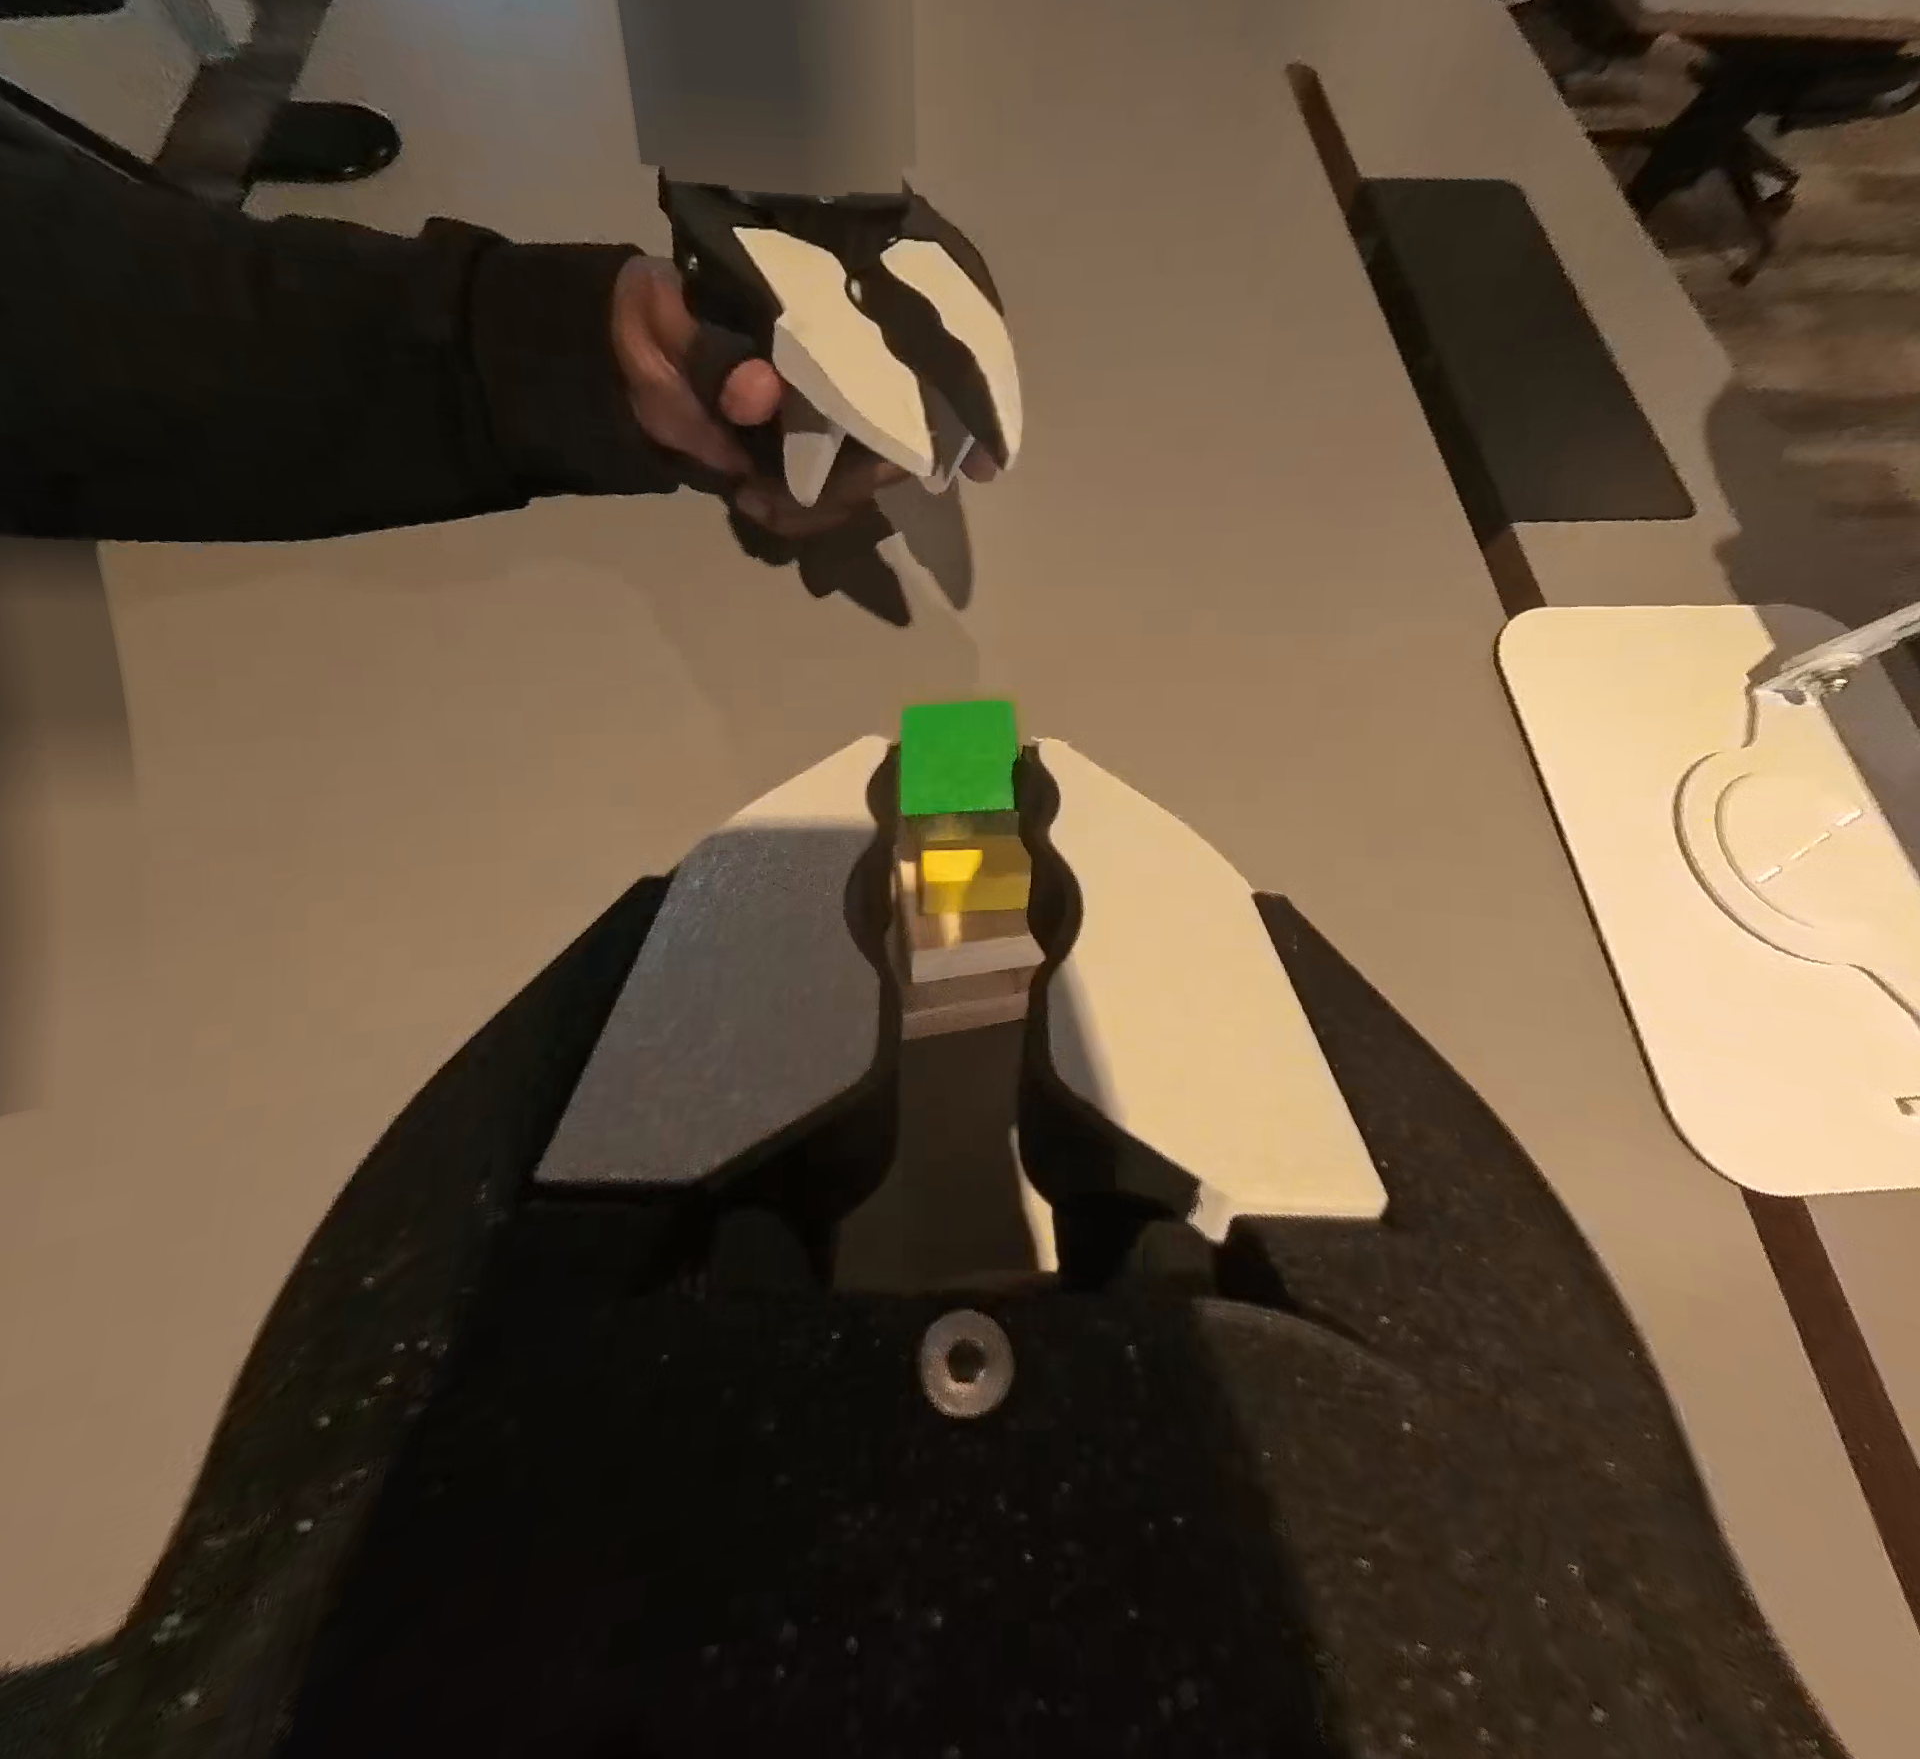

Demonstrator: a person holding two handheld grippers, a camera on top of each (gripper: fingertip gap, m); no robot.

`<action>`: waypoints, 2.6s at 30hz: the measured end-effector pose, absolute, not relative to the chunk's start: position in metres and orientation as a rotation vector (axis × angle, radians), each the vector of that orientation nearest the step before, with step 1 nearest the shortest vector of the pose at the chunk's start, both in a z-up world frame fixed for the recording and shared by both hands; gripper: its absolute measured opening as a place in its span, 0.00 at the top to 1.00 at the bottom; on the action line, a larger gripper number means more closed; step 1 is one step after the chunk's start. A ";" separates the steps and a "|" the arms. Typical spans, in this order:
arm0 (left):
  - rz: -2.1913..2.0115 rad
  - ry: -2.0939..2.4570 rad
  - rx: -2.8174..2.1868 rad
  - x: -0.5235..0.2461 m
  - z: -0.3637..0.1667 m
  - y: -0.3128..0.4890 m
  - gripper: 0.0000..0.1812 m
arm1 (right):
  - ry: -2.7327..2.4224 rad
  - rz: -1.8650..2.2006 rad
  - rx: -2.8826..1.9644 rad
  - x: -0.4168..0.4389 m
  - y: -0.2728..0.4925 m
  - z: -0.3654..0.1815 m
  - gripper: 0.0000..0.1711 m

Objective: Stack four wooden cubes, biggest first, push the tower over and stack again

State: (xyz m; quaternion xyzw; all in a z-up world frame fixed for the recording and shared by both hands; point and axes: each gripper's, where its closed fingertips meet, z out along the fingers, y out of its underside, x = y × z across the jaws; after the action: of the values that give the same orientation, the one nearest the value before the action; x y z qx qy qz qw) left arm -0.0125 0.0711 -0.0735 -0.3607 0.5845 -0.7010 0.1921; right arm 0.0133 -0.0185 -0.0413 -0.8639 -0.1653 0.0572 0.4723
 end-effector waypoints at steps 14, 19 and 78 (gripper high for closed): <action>-1.982 1.641 -1.023 -0.012 -0.074 0.072 0.89 | -0.474 0.197 -2.196 0.014 -0.014 -0.058 0.87; -1.982 1.640 -1.023 -0.012 -0.074 0.072 0.89 | -0.475 0.212 -2.210 0.015 -0.015 -0.059 0.87; -1.520 1.430 -0.973 0.015 -0.070 0.089 0.91 | 0.239 -0.034 -1.496 0.099 -0.068 -0.073 0.98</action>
State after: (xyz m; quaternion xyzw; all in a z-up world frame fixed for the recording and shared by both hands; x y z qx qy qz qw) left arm 0.0150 0.0886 -0.0703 -0.3860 0.5671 -0.6028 0.4074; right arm 0.0985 -0.0679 -0.0728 -0.6785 0.1083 -0.0155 0.7264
